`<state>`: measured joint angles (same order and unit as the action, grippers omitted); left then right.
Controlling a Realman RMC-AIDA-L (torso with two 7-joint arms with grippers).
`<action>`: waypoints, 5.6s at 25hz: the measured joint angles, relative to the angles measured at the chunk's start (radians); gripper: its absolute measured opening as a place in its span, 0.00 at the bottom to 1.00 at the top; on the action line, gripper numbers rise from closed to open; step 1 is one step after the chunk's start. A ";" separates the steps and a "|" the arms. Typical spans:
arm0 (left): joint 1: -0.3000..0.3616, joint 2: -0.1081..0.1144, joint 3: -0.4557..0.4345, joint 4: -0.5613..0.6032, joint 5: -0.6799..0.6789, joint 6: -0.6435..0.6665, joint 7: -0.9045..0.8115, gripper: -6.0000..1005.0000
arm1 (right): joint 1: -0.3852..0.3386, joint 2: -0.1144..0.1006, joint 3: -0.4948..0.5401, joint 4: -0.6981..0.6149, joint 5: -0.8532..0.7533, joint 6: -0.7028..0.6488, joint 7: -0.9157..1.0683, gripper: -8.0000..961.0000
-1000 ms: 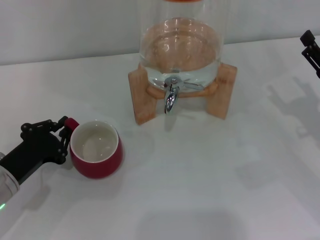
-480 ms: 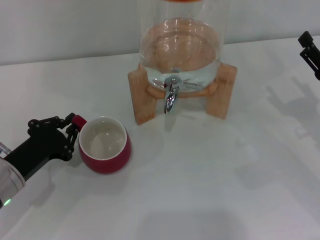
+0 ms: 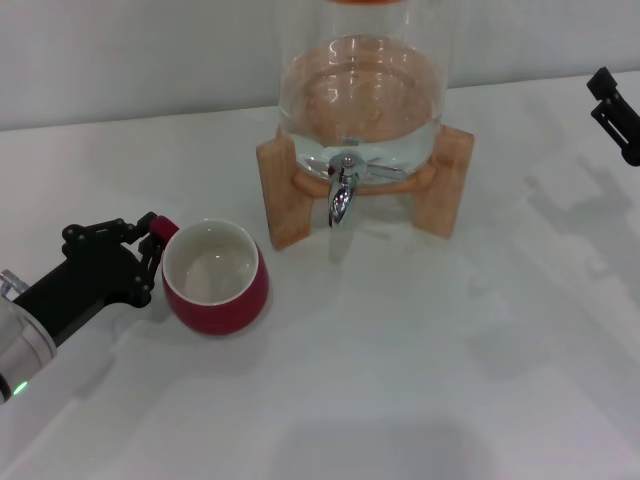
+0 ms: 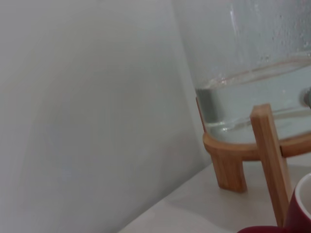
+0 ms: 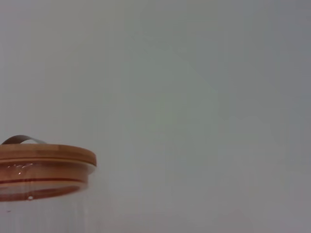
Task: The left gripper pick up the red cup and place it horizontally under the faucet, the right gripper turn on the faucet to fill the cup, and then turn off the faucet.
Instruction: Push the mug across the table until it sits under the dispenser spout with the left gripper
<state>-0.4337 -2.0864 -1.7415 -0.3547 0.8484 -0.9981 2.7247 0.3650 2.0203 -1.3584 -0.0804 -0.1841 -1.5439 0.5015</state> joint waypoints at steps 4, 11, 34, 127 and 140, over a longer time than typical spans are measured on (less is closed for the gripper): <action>-0.013 0.000 0.000 0.006 0.000 0.007 -0.013 0.10 | 0.000 -0.001 -0.016 -0.001 0.000 0.001 0.000 0.88; -0.032 -0.003 0.025 0.007 0.000 0.010 -0.042 0.10 | -0.002 -0.001 -0.022 -0.001 0.000 -0.004 0.000 0.88; -0.077 -0.006 0.106 0.000 -0.002 0.007 -0.100 0.10 | 0.000 -0.003 -0.029 -0.001 0.000 0.000 -0.007 0.88; -0.119 -0.003 0.237 0.000 -0.042 0.090 -0.281 0.10 | 0.003 0.000 -0.063 -0.046 0.000 -0.010 0.009 0.88; -0.125 -0.003 0.247 0.003 -0.041 0.105 -0.284 0.10 | 0.003 0.000 -0.070 -0.050 0.005 -0.005 0.011 0.88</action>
<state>-0.5587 -2.0892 -1.4940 -0.3522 0.8073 -0.8927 2.4405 0.3682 2.0202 -1.4281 -0.1304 -0.1792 -1.5486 0.5124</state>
